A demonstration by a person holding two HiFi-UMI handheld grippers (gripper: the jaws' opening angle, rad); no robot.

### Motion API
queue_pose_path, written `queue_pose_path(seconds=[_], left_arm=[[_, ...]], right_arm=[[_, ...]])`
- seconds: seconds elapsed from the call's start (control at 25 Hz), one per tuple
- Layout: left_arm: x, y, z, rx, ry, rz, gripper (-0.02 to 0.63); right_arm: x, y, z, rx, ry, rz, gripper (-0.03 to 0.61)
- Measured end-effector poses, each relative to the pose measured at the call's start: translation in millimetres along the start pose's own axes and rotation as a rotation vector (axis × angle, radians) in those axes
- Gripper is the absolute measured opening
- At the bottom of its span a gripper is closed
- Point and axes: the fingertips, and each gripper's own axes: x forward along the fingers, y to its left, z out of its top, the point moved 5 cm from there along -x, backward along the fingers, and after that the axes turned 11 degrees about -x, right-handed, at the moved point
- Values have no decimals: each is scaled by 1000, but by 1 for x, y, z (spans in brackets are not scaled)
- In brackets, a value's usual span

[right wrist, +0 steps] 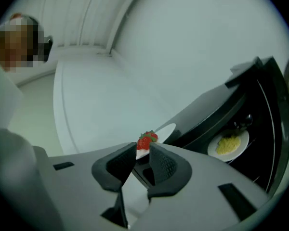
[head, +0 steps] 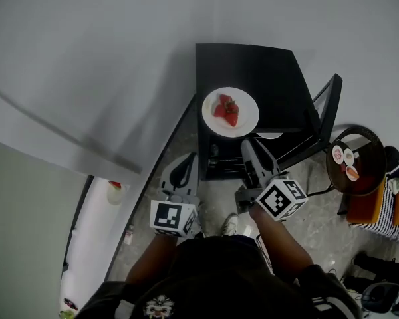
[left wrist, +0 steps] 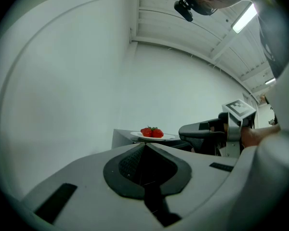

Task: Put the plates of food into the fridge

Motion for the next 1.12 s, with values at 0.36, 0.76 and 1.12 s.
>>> queue_pose_path(seconds=[0.36,0.76,1.12], left_arm=[[-4,10,-6,9,4,-7,9],[-10,16,-18,16,35,11,9],[-13,22,-27,46,57,32,9]], right_arm=[[10,-4,-9,491,6,2,163],[28,-11,-22,804,-44,2,172],[41,-16,-25,855,-52,-11,115]])
